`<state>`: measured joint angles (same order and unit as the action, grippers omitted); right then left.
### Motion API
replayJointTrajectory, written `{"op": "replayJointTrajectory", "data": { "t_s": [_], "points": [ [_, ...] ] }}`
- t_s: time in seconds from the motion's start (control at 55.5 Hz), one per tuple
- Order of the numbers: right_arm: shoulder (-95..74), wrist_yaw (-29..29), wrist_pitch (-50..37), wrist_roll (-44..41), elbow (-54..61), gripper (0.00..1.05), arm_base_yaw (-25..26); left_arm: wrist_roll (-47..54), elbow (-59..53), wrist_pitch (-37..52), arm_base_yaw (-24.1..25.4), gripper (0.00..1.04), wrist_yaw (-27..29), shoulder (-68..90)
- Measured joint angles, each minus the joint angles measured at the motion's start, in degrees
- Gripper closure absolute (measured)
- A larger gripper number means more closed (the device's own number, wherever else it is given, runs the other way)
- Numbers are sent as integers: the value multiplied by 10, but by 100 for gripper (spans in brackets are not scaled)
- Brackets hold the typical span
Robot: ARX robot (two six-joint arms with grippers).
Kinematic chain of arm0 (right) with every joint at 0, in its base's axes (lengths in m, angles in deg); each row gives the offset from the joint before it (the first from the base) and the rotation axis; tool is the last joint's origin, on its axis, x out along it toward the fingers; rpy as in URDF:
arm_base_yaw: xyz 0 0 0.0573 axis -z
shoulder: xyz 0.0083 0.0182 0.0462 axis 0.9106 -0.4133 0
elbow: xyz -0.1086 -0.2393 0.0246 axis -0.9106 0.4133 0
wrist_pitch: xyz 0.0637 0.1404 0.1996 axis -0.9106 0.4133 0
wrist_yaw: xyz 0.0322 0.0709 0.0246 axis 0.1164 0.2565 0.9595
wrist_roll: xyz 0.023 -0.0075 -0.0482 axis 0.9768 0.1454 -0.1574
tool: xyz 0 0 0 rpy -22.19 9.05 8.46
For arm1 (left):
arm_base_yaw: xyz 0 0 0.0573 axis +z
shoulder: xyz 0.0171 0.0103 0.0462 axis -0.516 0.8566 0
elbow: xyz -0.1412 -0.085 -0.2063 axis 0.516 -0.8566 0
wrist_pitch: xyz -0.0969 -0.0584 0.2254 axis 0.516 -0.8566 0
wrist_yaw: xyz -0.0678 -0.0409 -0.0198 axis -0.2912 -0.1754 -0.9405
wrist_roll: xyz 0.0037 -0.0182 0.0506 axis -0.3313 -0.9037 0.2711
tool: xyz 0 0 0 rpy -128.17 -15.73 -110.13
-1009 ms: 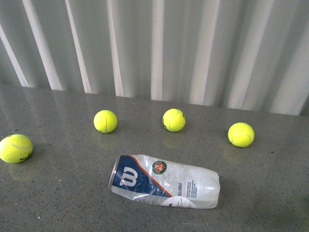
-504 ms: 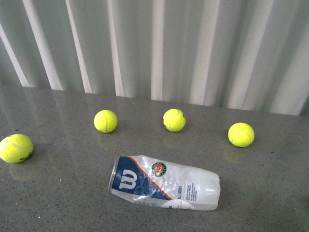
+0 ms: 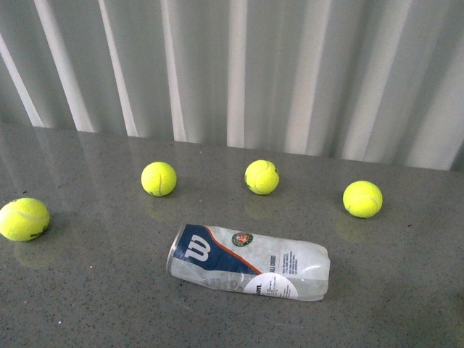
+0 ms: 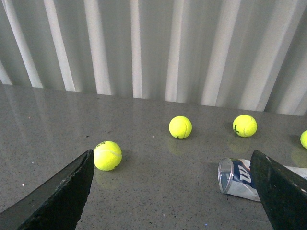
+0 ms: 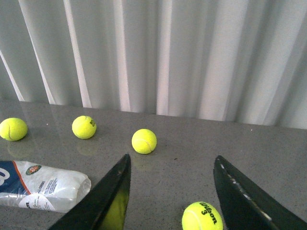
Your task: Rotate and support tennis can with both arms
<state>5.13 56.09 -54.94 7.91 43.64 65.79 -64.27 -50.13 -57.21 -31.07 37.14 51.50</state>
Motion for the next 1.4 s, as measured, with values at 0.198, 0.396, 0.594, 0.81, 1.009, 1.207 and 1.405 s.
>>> {"op": "replayJointTrajectory", "data": {
  "t_s": [0.198,0.396,0.594,0.81,1.009,1.207,1.405],
  "points": [
    [0,0,0,0,0,13,0,51,27,-75,-7,7,24,34],
    [0,0,0,0,0,7,0,228,242,-78,-16,7,-47,303],
    [0,0,0,0,0,7,0,193,378,52,-76,7,-96,660],
    [0,0,0,0,0,7,0,85,426,127,-118,7,-142,917],
    [0,0,0,0,0,7,0,39,438,167,-108,7,-164,998],
    [0,0,0,0,0,7,0,-15,450,215,-108,7,-183,1065],
    [0,0,0,0,0,7,0,-58,459,257,-126,7,-188,1130]
  ]
}}
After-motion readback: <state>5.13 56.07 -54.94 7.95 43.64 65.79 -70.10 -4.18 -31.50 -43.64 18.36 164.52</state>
